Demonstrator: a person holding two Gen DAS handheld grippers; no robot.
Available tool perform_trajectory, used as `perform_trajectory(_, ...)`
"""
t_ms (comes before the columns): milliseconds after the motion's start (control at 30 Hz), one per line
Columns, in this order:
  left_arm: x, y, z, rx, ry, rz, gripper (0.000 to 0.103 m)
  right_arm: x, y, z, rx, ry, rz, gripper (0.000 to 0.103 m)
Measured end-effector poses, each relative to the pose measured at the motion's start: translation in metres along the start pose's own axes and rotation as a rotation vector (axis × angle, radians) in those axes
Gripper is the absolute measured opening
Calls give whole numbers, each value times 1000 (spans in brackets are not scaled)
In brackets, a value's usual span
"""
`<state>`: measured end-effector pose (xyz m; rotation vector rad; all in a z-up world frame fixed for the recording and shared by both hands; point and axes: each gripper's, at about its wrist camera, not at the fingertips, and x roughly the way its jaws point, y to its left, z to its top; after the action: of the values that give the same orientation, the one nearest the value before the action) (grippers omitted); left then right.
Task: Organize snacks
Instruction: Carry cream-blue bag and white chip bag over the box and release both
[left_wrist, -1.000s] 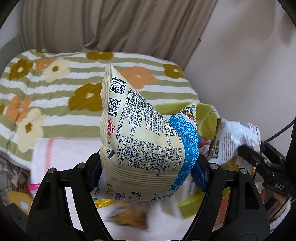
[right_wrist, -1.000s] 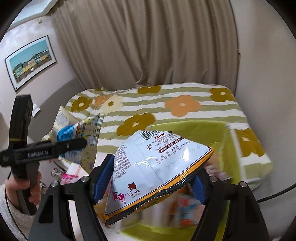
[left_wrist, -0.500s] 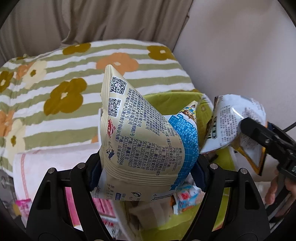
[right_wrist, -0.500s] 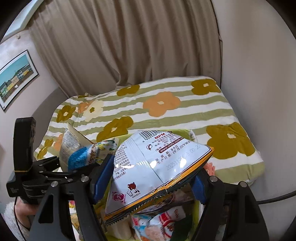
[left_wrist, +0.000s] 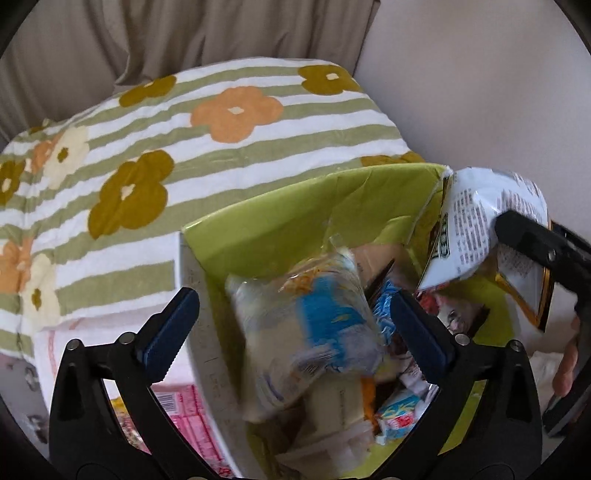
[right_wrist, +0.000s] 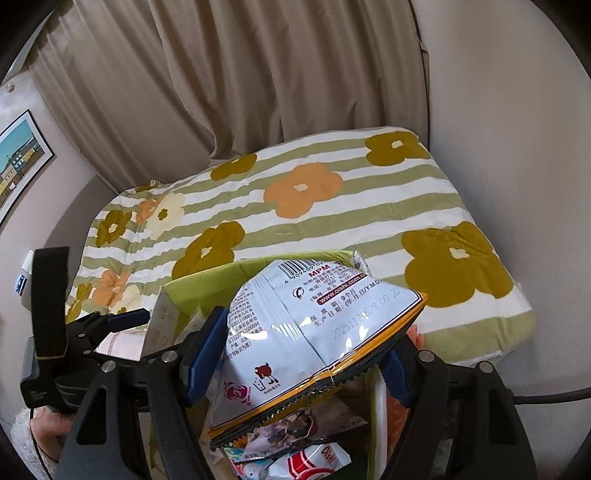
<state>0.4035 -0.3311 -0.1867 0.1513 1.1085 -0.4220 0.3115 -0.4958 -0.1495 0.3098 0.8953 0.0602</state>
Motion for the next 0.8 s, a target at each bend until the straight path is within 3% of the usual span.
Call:
perform_trajectory(167,-16,6,-11,15,-42,40,102,8,0,0,-6,15,10,71)
perform_trajectory(500,-18,27,-26,-60,-16,20,102,24,5,-1,21,41,10,73)
perform_trajectory(567,-19,29,-29,-65,-16,24,102,29,7,-1,25,52,11,78)
perform_trajectory(633,-23,30,-33,-68,-20,32,102,29,9,-2,32,33,10,99)
perform_trajectory(667,-26,30,-35,-67,-23,39,102,26,11,-4,28,22,-2,103)
perform_trajectory(800,-36,30,-45,-65,-37,52,102,11,21,-16,-32,-5,-32,103)
